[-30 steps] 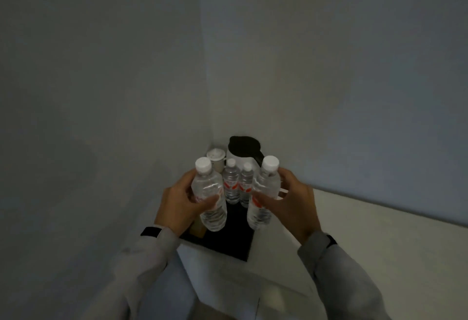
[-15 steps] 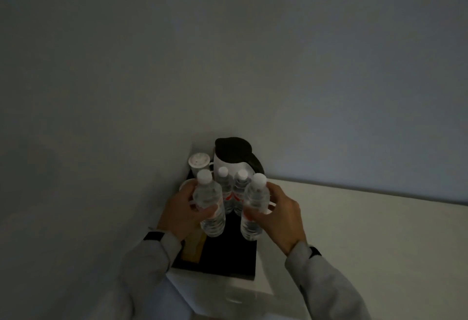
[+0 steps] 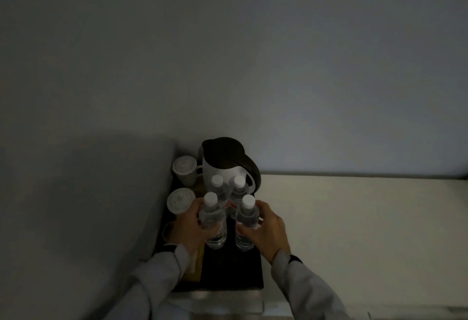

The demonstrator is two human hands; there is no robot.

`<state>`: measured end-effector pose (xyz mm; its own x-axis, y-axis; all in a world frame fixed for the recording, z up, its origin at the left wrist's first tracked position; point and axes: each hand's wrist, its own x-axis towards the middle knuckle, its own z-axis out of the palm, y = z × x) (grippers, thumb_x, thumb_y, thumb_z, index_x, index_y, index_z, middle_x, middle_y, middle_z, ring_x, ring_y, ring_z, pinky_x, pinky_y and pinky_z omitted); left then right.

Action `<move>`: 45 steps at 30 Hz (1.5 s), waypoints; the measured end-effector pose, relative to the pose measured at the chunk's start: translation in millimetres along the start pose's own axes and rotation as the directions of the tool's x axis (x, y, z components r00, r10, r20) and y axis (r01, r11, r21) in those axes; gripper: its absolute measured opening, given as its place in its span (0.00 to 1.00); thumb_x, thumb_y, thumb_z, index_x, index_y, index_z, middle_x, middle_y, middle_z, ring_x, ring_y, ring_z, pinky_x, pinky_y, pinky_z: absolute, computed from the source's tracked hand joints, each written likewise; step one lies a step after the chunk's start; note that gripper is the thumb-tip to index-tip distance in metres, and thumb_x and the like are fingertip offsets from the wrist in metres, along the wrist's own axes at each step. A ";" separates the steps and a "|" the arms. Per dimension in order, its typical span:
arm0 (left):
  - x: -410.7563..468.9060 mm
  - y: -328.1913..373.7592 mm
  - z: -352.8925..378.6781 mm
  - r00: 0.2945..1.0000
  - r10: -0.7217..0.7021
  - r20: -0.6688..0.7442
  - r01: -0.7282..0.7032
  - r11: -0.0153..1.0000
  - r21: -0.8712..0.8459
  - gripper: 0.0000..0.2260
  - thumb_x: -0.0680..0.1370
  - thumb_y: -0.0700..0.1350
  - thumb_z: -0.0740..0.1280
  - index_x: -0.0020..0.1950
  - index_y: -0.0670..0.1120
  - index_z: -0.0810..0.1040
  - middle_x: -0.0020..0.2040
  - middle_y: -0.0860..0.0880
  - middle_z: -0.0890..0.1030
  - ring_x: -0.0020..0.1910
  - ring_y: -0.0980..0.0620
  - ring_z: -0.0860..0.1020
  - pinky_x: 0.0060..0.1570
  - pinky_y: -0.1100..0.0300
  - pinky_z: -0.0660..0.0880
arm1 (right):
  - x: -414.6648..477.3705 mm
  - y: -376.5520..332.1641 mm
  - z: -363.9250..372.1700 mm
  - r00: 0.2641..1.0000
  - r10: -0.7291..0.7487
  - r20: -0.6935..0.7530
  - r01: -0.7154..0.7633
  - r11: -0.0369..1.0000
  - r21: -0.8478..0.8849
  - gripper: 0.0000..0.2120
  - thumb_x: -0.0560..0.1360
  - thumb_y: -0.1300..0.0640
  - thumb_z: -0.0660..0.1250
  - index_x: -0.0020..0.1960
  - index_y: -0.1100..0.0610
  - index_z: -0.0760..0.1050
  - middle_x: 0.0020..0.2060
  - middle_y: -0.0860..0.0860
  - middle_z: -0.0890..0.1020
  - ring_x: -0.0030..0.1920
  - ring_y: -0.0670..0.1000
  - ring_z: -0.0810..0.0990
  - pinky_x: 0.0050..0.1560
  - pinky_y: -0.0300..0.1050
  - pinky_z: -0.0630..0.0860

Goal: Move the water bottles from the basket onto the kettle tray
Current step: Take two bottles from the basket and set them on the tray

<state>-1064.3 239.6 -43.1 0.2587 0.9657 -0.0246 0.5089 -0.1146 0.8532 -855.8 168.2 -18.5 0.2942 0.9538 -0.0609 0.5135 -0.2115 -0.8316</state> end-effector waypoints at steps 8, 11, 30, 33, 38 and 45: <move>15.7 -17.9 12.0 0.995 0.101 0.008 -0.101 0.994 0.051 0.27 0.62 0.57 0.78 0.58 0.61 0.71 0.53 0.56 0.79 0.54 0.56 0.78 0.55 0.46 0.77 | 14.2 12.6 17.1 1.000 0.006 0.001 -0.006 1.000 -0.011 0.31 0.66 0.44 0.76 0.66 0.48 0.70 0.58 0.51 0.83 0.58 0.55 0.82 0.57 0.53 0.80; 14.7 -12.8 13.4 0.990 0.138 -0.002 -0.137 0.989 0.060 0.26 0.63 0.54 0.79 0.56 0.59 0.72 0.52 0.55 0.78 0.54 0.55 0.78 0.56 0.50 0.76 | 16.2 13.6 22.3 1.000 0.004 0.009 -0.004 1.000 -0.003 0.31 0.66 0.42 0.76 0.65 0.46 0.70 0.58 0.49 0.83 0.57 0.53 0.82 0.56 0.48 0.80; 17.0 -5.5 7.1 0.988 0.089 0.126 -0.096 0.994 0.053 0.31 0.60 0.59 0.80 0.57 0.66 0.69 0.57 0.58 0.76 0.56 0.54 0.78 0.57 0.46 0.77 | 17.6 12.2 19.3 0.997 -0.060 0.054 0.064 0.994 -0.084 0.28 0.64 0.45 0.78 0.59 0.51 0.72 0.55 0.52 0.74 0.54 0.56 0.79 0.52 0.49 0.76; 19.6 -2.4 0.2 0.986 0.088 0.143 -0.102 0.990 0.095 0.29 0.61 0.55 0.80 0.57 0.61 0.72 0.56 0.53 0.77 0.54 0.53 0.77 0.56 0.49 0.77 | 15.9 12.7 16.5 0.993 -0.070 0.097 0.081 0.990 -0.113 0.29 0.64 0.47 0.79 0.60 0.54 0.73 0.55 0.53 0.74 0.55 0.58 0.78 0.53 0.52 0.77; 30.3 8.5 -14.2 0.964 0.125 0.234 -0.155 0.981 0.115 0.26 0.68 0.45 0.79 0.63 0.48 0.75 0.59 0.45 0.77 0.58 0.47 0.77 0.58 0.51 0.75 | 14.1 11.6 10.6 0.989 -0.082 0.120 0.097 0.988 -0.122 0.31 0.63 0.45 0.79 0.61 0.52 0.73 0.56 0.53 0.75 0.56 0.55 0.77 0.55 0.48 0.76; 35.3 14.1 -19.4 0.943 0.077 0.325 -0.128 0.982 0.136 0.22 0.70 0.45 0.77 0.59 0.58 0.73 0.56 0.56 0.77 0.58 0.53 0.75 0.54 0.58 0.72 | 14.9 10.3 3.2 0.987 -0.129 0.094 0.137 0.987 -0.084 0.26 0.64 0.43 0.78 0.58 0.49 0.75 0.52 0.52 0.76 0.52 0.54 0.79 0.56 0.52 0.78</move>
<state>-1063.9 276.6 -21.8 0.5500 0.8255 -0.1263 0.5786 -0.2676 0.7704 -848.7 180.9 -29.8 0.1483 0.9889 -0.0048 0.6147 -0.0960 -0.7829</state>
